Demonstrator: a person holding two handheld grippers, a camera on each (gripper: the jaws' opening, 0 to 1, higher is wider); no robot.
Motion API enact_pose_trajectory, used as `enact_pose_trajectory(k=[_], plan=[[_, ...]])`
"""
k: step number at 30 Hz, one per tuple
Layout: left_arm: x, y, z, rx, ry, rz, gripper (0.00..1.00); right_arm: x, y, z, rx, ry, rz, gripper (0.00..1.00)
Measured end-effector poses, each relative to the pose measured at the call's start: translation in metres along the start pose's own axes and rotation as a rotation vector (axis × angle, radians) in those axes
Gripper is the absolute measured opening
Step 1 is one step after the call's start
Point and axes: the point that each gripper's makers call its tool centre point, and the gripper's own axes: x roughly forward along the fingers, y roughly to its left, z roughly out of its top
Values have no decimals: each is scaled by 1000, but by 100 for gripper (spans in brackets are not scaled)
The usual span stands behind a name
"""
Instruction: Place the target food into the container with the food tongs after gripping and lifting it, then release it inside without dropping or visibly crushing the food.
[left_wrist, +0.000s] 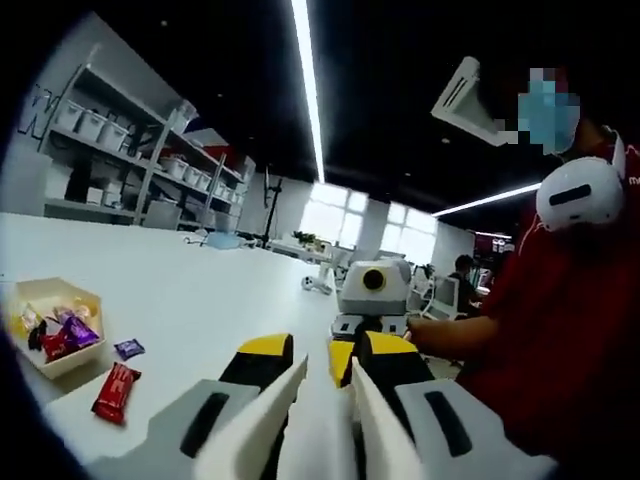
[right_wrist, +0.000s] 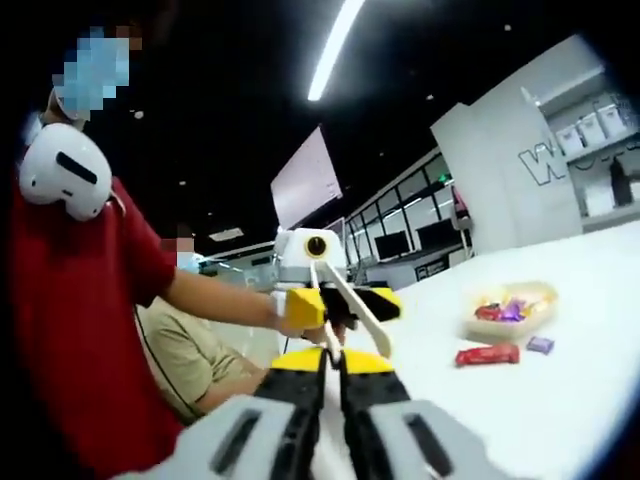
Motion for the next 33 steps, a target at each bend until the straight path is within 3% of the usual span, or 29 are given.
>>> enact_pose_trajectory(k=[2, 5, 7, 9, 13, 17, 22, 24, 28, 31, 33], plan=[[2, 10, -4, 30, 29, 36, 25, -2, -7, 0, -64, -7, -45, 3], [-3, 34, -10, 58, 65, 113, 25, -11, -13, 1, -27, -23, -76, 16], [-11, 63, -14, 117, 94, 213, 26, -21, -21, 6, -1, -54, -125, 18], [-19, 87, -18, 68, 96, 279, 25, -32, -27, 15, -20, -110, -176, 19], [-27, 116, -24, 87, 114, 357, 26, -47, -29, 16, 13, -138, -205, 20], [-29, 138, -36, 89, 145, 418, 26, -59, -34, 6, 24, -120, -243, 19], [-28, 164, -37, 111, 139, 474, 26, -70, -43, -6, 23, -96, -305, 22], [-29, 172, -39, 115, 149, 501, 27, -74, -52, -14, 3, -59, -356, 28], [-33, 187, -44, 116, 168, 536, 27, -78, -65, -33, -3, 35, -434, 57], [-36, 194, -43, 116, 162, 552, 27, -77, -68, -46, -8, 105, -455, 74], [-38, 198, -45, 120, 175, 563, 27, -75, -67, -51, -17, 131, -457, 79]])
